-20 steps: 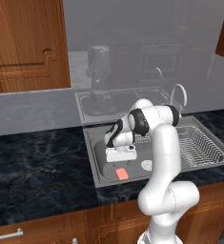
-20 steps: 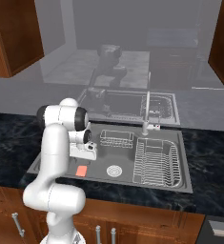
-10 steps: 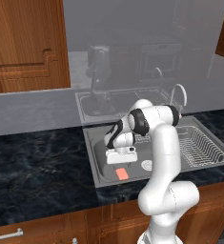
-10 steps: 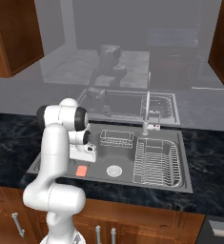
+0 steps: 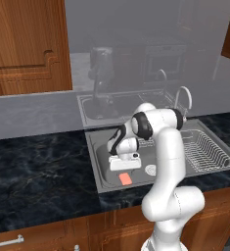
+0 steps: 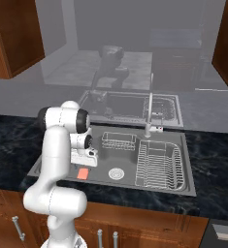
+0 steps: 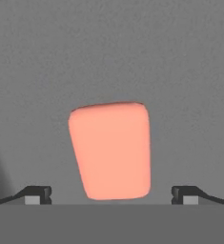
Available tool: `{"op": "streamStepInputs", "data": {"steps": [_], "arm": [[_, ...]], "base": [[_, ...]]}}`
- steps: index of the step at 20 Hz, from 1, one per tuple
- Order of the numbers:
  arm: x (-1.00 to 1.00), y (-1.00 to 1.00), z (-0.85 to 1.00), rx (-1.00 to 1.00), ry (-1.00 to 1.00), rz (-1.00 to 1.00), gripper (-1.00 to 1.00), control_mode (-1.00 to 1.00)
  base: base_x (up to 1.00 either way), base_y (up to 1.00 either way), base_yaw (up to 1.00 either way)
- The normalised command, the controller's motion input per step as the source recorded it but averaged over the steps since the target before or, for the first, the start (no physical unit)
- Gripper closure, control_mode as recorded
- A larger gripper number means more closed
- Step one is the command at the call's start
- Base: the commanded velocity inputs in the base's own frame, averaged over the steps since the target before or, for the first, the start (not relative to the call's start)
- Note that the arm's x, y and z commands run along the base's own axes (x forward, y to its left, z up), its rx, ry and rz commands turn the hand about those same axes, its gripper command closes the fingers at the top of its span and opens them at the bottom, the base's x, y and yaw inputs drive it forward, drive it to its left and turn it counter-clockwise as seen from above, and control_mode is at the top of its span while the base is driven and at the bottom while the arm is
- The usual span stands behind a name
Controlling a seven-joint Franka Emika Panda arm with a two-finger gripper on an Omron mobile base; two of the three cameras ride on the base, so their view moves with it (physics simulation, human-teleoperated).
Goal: Pick up the sponge and bar soap from the sink, and place them back in the cabinet, and close the cabinet doors.
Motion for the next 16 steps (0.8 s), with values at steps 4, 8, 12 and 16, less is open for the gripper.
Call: {"op": "streamStepInputs", "data": {"steps": [4, 8, 12, 16], "arm": [[0.00, 0.00, -0.19, 0.00, 0.00, 0.00, -1.00, -1.00], [0.00, 0.00, -0.15, 0.00, 0.00, 0.00, -1.00, -1.00], [0.00, 0.00, -0.14, 0.00, 0.00, 0.00, -1.00, -1.00], [0.00, 0.00, -0.11, 0.00, 0.00, 0.00, -1.00, -1.00]], "base": [[0.00, 0.00, 0.00], [0.00, 0.00, 0.00], [0.00, 0.00, 0.00], [0.00, 0.00, 0.00]]}}
